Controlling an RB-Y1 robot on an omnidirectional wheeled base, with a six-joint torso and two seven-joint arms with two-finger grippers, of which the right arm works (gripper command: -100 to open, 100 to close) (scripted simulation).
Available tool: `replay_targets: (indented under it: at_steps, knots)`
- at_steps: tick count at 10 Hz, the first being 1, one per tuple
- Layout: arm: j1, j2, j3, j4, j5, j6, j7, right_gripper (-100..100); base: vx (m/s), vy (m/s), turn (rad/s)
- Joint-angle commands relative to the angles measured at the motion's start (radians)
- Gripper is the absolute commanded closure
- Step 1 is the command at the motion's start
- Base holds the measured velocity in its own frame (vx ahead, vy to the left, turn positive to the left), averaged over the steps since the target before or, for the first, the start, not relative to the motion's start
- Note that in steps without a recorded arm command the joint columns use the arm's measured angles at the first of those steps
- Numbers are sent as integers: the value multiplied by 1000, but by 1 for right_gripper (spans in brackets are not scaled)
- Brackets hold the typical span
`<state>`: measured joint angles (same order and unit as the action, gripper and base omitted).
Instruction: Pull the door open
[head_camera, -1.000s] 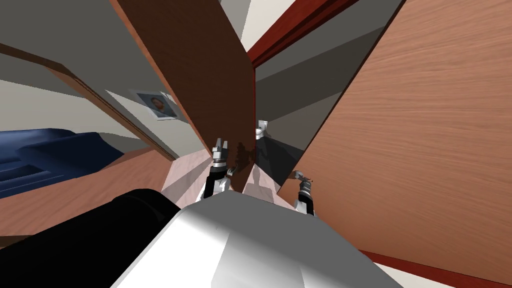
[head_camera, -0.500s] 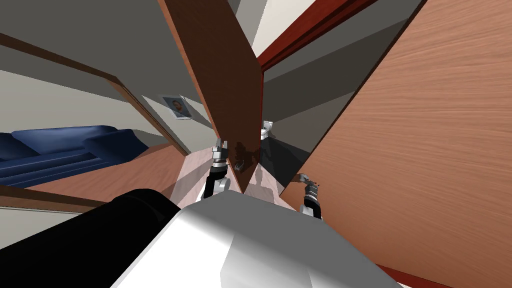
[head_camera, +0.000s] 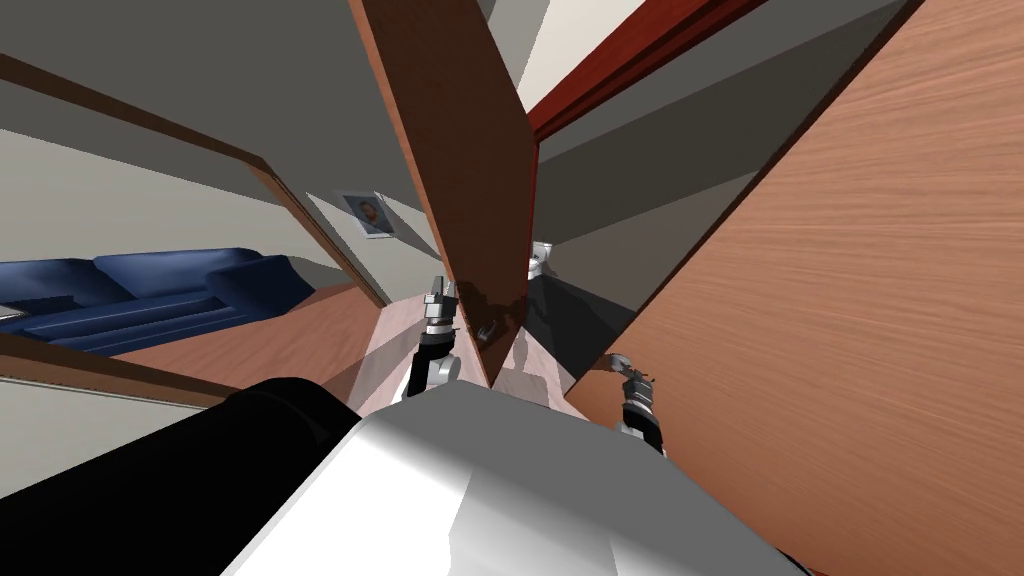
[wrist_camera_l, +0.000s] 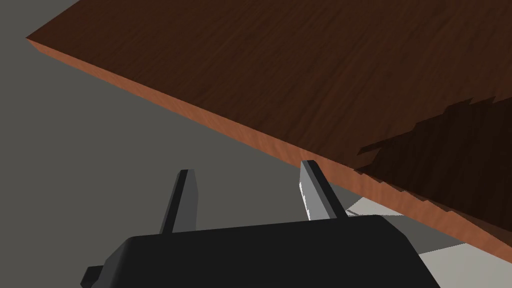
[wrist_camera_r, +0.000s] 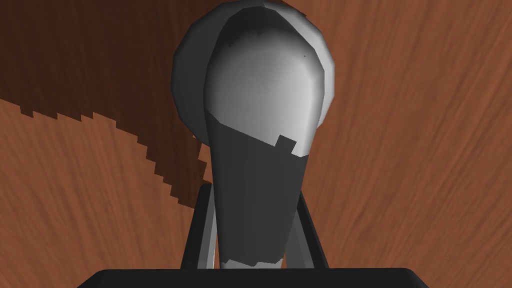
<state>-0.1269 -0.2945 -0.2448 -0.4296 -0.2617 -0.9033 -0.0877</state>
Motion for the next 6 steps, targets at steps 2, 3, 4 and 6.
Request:
replay_targets:
  at_steps: [2, 3, 4, 6]
  knots:
    - [18, -14, 9, -15, 3, 0, -31, 100, 36, 47, 6]
    - [30, -39, 10, -8, 2, -9, -59, 100, 50, 49, -2]
    - [31, -33, 6, -9, 0, -3, -45, 100, 15, 16, -17]
    - [33, -37, 32, -17, 19, -5, -66, 100, -208, -35, 63]
